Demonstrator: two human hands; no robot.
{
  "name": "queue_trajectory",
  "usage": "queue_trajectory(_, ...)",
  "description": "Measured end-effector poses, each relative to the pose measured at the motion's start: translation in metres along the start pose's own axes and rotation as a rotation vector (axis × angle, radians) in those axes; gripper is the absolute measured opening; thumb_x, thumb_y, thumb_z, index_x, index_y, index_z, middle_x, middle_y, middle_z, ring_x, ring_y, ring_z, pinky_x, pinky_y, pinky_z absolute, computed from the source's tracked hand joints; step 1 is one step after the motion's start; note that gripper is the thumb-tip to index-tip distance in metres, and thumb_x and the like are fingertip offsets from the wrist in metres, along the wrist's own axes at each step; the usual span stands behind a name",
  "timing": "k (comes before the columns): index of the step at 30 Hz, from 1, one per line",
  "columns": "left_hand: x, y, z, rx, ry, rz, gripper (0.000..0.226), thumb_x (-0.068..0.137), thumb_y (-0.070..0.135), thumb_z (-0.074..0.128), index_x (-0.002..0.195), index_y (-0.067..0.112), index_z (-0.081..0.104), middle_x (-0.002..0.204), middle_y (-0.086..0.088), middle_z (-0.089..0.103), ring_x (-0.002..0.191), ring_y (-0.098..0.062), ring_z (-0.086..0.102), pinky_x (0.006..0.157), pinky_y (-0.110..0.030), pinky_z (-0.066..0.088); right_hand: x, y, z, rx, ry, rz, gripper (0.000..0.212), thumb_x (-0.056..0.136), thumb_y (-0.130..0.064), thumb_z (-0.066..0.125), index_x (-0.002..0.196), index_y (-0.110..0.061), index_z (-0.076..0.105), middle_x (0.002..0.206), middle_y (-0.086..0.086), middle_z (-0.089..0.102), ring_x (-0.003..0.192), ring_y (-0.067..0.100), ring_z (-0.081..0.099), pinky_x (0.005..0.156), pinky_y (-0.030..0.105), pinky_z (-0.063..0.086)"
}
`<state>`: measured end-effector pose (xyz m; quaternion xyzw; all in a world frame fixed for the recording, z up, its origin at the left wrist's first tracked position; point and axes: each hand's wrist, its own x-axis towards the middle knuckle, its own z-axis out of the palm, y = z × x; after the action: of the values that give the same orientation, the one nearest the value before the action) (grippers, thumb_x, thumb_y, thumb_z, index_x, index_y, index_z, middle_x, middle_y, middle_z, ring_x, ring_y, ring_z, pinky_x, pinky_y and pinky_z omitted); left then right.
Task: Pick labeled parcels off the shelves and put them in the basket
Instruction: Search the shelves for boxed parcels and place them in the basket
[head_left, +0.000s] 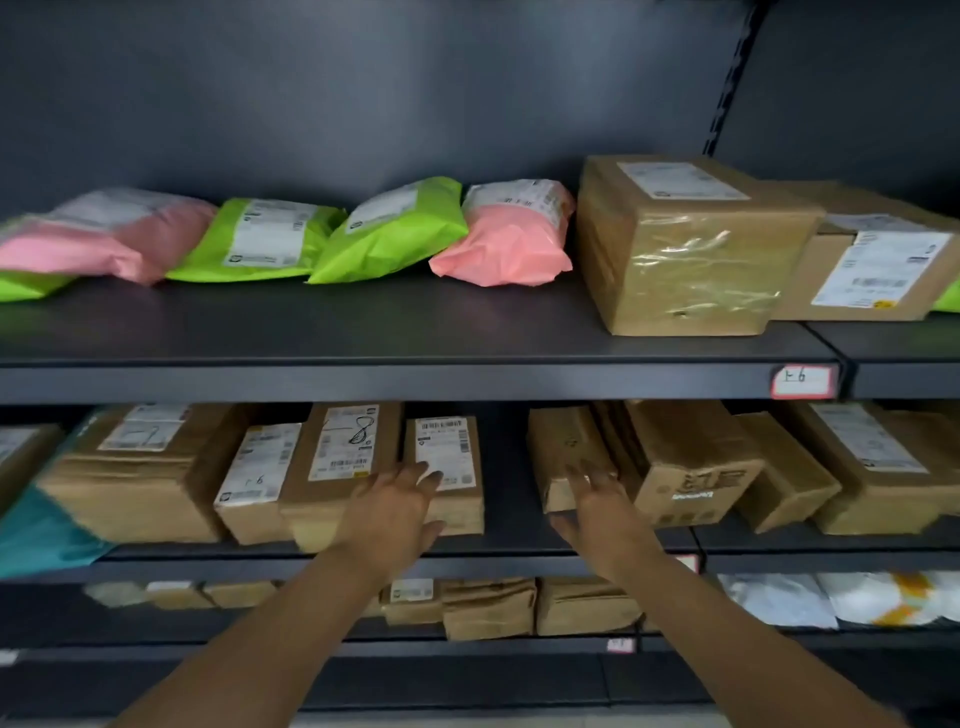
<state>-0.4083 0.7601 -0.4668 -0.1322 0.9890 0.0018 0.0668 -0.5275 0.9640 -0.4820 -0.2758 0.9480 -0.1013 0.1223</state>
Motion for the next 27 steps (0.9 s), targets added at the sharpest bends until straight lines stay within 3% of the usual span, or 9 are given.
queue_trajectory(3,0.031,-0.014,0.010,-0.003,-0.057,0.045,0.062,0.097,0.044,0.040,0.151,0.024,0.015,0.159,0.003,0.010,0.144,-0.021,0.014,0.116,-0.040,0.020,0.024,-0.001,0.010,-0.009,-0.018,0.081,0.065,0.096,-0.041,0.046,0.150,-0.022,0.015,0.154,0.008,0.017,0.140,0.029,0.020,0.111,0.037,0.028)
queue_trajectory(9,0.068,-0.028,0.035,-0.054,-0.180,0.059,0.056,0.098,0.045,0.035,0.149,0.035,0.014,0.159,0.010,0.003,0.146,-0.020,0.005,0.111,-0.061,0.014,0.058,0.007,0.029,-0.040,-0.036,0.212,0.071,0.092,-0.051,0.047,0.149,-0.032,0.009,0.158,0.007,-0.002,0.144,0.033,0.001,0.116,0.044,0.017)
queue_trajectory(13,0.078,-0.029,0.039,-0.109,-0.195,0.044,0.057,0.096,0.047,0.040,0.148,0.037,0.019,0.158,0.013,0.007,0.146,-0.017,0.006,0.110,-0.062,0.013,0.067,0.000,0.037,-0.049,0.070,0.272,0.060,0.088,-0.055,0.050,0.138,-0.029,0.030,0.142,0.014,0.023,0.132,0.036,0.026,0.112,0.045,0.025)
queue_trajectory(17,0.079,-0.029,0.038,-0.126,-0.203,0.027,0.057,0.095,0.046,0.043,0.147,0.038,0.021,0.158,0.013,0.008,0.145,-0.017,0.007,0.110,-0.064,0.010,0.068,-0.015,0.041,0.037,0.195,0.311,0.054,0.084,-0.054,0.056,0.125,-0.022,0.041,0.124,0.011,0.031,0.115,0.035,0.036,0.101,0.043,0.035)
queue_trajectory(20,0.077,-0.029,0.038,-0.144,-0.185,0.016,0.057,0.095,0.046,0.044,0.147,0.038,0.022,0.158,0.014,0.009,0.145,-0.016,0.008,0.110,-0.064,0.009,0.066,-0.020,0.049,0.198,0.217,0.400,0.072,0.074,-0.048,0.068,0.132,-0.021,0.035,0.126,0.013,0.027,0.116,0.036,0.031,0.100,0.042,0.033)
queue_trajectory(23,0.075,-0.028,0.037,-0.142,-0.185,0.007,0.057,0.095,0.045,0.044,0.147,0.039,0.022,0.158,0.014,0.009,0.146,-0.016,0.008,0.111,-0.064,0.007,0.063,-0.019,0.047,0.305,0.159,0.461,0.101,0.069,-0.050,0.071,0.146,-0.019,0.014,0.139,0.013,0.027,0.124,0.036,0.028,0.103,0.042,0.032)
queue_trajectory(25,0.074,-0.028,0.036,-0.138,-0.166,0.006,0.057,0.095,0.045,0.045,0.147,0.039,0.022,0.158,0.015,0.009,0.146,-0.016,0.008,0.113,-0.062,0.006,0.059,-0.018,0.043,0.194,0.136,0.413,0.105,0.068,-0.056,0.069,0.147,-0.018,0.011,0.138,0.009,0.036,0.124,0.033,0.032,0.102,0.039,0.032)
queue_trajectory(27,0.073,-0.026,0.034,-0.123,-0.136,0.011,0.057,0.095,0.045,0.044,0.147,0.037,0.022,0.158,0.013,0.010,0.146,-0.016,0.009,0.115,-0.057,0.007,0.051,-0.020,0.039,0.012,0.210,0.323,0.105,0.062,-0.059,0.071,0.145,-0.016,0.023,0.133,0.008,0.043,0.116,0.031,0.040,0.097,0.039,0.038)
